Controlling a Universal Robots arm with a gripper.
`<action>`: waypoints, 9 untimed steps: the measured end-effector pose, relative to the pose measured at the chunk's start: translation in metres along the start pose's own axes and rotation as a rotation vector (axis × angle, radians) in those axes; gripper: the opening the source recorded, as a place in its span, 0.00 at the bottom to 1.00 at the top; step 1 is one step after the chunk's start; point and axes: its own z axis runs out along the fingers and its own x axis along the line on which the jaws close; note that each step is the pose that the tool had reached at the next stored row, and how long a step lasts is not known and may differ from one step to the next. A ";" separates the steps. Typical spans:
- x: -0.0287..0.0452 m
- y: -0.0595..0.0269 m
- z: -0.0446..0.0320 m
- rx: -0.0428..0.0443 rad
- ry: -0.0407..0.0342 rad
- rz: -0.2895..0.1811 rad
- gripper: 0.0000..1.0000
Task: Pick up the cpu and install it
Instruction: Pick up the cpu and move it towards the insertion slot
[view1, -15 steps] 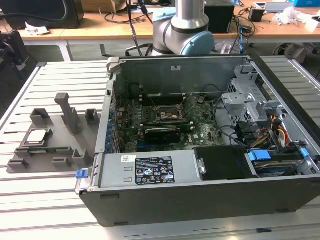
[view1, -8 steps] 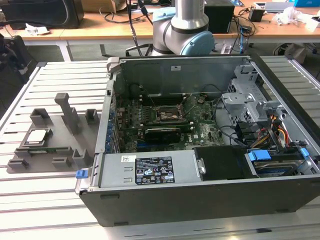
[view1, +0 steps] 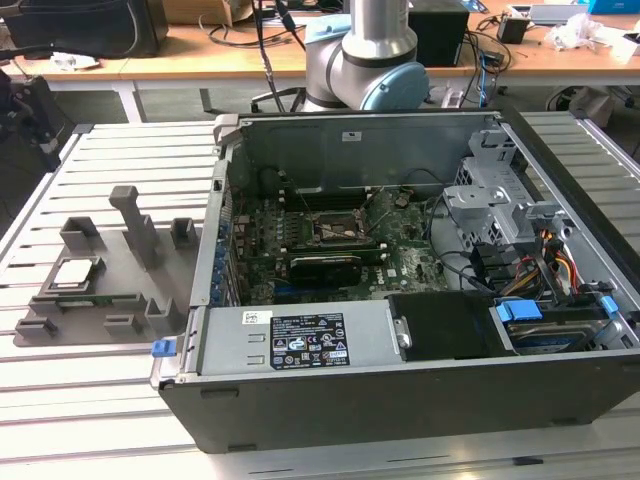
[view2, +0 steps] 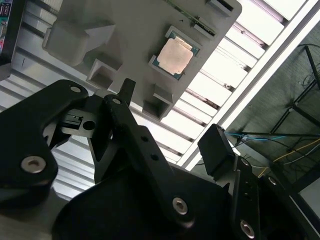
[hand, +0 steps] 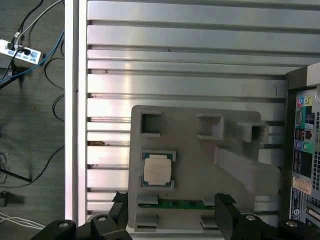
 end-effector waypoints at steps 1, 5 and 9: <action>0.0001 0.0000 0.0014 0.0000 -0.0001 0.000 0.78; 0.0001 0.0001 0.0036 -0.0001 -0.0001 0.000 0.78; 0.0002 0.0003 0.0059 0.0000 0.0000 0.000 0.78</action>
